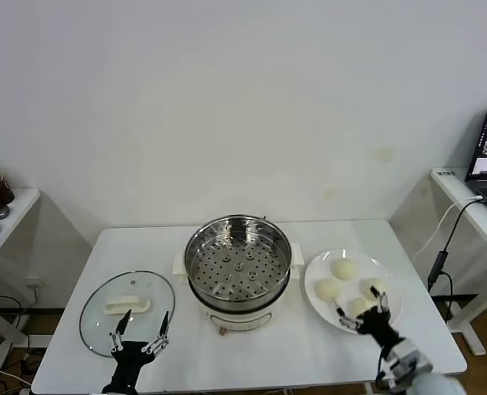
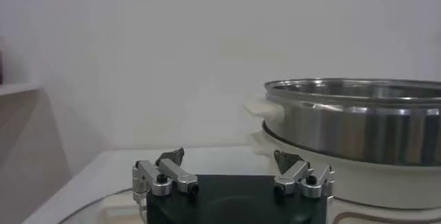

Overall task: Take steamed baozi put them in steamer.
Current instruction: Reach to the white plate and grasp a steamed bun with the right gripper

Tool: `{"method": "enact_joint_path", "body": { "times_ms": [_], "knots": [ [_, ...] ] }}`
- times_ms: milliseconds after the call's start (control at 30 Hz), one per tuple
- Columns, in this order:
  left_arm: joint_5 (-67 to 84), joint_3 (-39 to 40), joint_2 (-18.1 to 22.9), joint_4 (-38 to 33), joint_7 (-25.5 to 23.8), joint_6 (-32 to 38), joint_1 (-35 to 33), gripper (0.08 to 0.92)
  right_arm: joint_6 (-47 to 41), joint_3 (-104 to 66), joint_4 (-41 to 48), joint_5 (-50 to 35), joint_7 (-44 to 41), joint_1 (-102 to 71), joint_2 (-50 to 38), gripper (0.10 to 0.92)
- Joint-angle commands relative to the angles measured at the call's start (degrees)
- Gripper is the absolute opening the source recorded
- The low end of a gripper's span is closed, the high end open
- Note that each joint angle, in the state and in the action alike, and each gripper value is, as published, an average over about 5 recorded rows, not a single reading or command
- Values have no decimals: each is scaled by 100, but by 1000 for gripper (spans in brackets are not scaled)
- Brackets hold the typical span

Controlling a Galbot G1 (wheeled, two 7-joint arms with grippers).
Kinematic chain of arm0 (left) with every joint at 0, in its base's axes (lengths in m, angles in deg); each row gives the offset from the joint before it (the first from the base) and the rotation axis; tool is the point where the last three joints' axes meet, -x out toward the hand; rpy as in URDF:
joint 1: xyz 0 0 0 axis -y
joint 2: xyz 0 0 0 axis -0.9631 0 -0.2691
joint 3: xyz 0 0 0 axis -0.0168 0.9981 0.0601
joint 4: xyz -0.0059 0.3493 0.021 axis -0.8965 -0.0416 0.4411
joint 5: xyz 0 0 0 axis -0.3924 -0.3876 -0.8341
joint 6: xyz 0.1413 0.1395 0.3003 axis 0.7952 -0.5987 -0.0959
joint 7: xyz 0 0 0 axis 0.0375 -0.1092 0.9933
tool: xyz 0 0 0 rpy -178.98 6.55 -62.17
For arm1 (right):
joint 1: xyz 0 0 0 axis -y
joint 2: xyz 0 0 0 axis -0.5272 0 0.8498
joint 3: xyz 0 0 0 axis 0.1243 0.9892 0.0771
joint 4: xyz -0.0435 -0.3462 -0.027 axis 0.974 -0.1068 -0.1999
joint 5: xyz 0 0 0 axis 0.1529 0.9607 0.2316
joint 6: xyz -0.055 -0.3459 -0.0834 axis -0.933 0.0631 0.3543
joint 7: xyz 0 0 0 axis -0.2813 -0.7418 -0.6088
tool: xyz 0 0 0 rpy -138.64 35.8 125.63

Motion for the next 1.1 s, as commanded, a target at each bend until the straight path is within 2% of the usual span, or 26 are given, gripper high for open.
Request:
{"method": "enact_joint_path", "body": {
  "times_ms": [33, 300, 600, 867, 1100],
  "knots": [
    [-193, -148, 54, 88, -51, 277, 33, 823, -420, 608, 881, 1132, -1191, 1946, -2158, 823],
    [-296, -212, 190, 55, -103, 487, -134, 823, -270, 2610, 2016, 2424, -2667, 4495, -2642, 823],
    [-342, -374, 200, 47, -75, 520, -193, 823, 159, 5212, 3424, 2517, -4101, 6875, -2161, 823],
    [-348, -495, 178, 111, -63, 518, -108, 823, 184, 6454, 4135, 1894, -4426, 7554, -1658, 823],
    [-360, -590, 134, 138, -74, 509, -101, 823, -8, 6744, 4701, 1820, -4435, 7576, -1227, 823]
  ]
}}
